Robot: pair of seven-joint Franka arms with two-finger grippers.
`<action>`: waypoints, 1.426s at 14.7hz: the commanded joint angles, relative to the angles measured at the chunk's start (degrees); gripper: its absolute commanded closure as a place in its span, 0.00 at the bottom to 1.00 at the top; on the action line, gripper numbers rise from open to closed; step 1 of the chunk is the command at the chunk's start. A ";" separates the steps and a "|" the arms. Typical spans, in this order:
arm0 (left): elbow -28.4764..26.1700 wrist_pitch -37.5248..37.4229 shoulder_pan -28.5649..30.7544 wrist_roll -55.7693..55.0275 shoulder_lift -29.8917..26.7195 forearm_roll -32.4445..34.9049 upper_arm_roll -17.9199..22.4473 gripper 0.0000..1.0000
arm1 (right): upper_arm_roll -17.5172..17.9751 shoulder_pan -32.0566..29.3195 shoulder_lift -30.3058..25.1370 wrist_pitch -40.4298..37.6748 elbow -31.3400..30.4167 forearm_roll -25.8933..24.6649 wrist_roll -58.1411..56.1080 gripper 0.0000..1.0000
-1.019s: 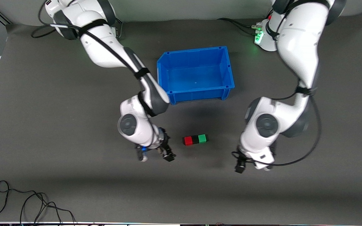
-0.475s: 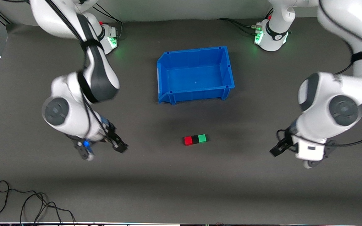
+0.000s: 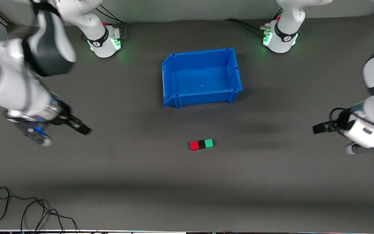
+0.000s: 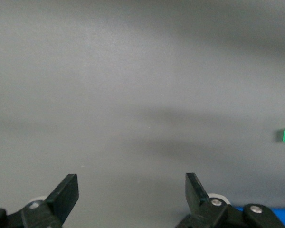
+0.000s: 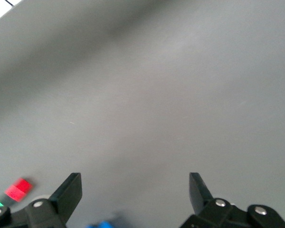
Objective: Attach green and red cubes to black cube
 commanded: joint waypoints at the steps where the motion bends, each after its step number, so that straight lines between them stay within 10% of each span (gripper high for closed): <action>1: -0.83 -0.72 -0.22 3.35 -2.49 1.00 -0.06 0.00 | 6.89 -10.78 -5.64 -0.96 -3.02 -2.46 -12.58 0.00; 6: -0.03 -0.81 -0.05 4.13 -1.79 1.79 -0.15 0.00 | 12.80 -22.32 -8.80 -1.75 -2.31 -3.25 -31.75 0.00; 21: -0.03 -0.81 1.36 7.04 -1.26 1.97 -0.06 0.00 | 12.45 -21.36 -7.93 -9.13 1.38 -5.01 -40.22 0.00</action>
